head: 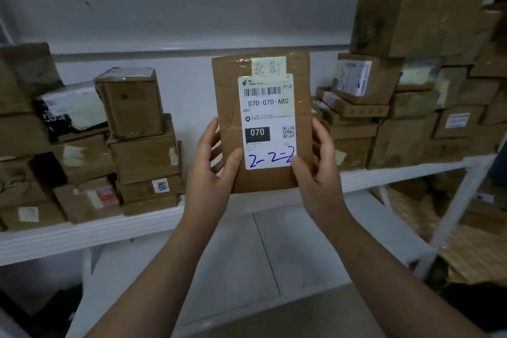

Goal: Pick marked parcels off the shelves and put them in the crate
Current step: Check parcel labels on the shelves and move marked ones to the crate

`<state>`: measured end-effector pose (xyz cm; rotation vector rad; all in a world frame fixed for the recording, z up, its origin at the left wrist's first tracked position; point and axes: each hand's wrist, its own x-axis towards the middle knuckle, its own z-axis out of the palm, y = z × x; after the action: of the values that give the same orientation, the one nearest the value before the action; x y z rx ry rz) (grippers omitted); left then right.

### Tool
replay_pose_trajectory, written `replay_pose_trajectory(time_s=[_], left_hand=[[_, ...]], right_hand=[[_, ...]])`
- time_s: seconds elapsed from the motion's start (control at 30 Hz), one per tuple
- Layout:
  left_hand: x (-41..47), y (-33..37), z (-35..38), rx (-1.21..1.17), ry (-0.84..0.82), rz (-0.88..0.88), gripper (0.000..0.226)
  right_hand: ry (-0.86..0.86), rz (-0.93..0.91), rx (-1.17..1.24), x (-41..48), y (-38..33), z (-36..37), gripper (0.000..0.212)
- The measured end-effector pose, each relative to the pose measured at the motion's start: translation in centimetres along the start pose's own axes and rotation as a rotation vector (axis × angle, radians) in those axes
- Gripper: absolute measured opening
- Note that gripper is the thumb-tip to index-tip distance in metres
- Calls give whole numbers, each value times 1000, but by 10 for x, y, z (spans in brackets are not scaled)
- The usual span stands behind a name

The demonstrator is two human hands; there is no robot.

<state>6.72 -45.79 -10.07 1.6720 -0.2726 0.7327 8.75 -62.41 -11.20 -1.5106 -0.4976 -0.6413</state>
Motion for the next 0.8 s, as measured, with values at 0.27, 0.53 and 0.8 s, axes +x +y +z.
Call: replay_pose_trajectory(time_s=[0.27, 0.53, 0.8], left_hand=[[-66, -7, 4, -26, -199, -98, 73], [-125, -9, 60, -122, -339, -173, 66], [-185, 2, 176, -204, -554, -237, 65]], right_hand=[[133, 193, -27, -78, -12, -19, 53], [282, 309, -144, -137, -15, -80, 53], [439, 375, -242, -187, -18, -201, 51]])
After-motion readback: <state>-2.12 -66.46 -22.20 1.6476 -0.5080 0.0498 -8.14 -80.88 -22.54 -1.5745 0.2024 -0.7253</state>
